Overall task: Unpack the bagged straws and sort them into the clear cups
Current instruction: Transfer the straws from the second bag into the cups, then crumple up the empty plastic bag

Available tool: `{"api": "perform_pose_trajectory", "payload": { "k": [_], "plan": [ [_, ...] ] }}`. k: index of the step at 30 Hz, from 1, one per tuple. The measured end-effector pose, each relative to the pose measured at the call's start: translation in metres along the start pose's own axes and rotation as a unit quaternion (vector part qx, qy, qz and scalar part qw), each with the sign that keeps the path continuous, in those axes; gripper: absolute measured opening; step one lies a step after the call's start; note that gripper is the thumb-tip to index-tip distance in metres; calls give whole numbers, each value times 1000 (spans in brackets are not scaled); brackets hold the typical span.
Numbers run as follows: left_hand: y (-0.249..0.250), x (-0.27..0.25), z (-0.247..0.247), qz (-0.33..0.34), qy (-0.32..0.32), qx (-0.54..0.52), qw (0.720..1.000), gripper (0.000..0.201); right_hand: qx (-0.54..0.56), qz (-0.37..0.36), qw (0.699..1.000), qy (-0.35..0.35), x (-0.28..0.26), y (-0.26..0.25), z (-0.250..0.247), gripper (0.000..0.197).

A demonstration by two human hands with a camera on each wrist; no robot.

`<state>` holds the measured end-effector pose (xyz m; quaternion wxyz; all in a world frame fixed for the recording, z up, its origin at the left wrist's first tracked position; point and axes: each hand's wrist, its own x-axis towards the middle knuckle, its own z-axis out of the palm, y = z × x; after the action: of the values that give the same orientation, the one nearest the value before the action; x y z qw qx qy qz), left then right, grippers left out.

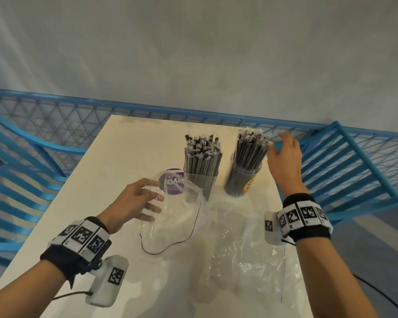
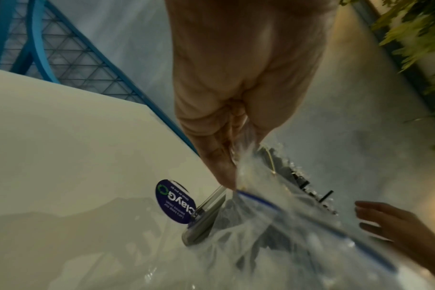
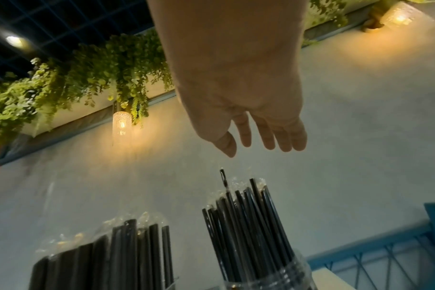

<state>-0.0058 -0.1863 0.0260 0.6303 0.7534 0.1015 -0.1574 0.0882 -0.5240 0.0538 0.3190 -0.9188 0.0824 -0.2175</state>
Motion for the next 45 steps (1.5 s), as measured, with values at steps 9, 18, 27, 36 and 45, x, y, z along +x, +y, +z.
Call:
{"api": "perform_pose_trajectory", "payload": {
  "k": [9,18,27,36,45],
  "plan": [
    [28,-9,13,132,-43,100,985,22,-24,9,998,-63,-34,8,7,60],
    [17,-3,13,112,-135,118,978,22,-137,-6,973,-188,-13,-6,23,69],
    [15,-6,-2,128,-178,118,969,18,-129,7,982,-139,-19,-25,12,73],
    [22,-4,10,113,-149,125,974,19,-146,-38,980,-131,4,-32,15,54],
    [26,-16,62,93,-59,101,989,20,-141,-88,979,-118,-22,5,-12,54]
  ]
}}
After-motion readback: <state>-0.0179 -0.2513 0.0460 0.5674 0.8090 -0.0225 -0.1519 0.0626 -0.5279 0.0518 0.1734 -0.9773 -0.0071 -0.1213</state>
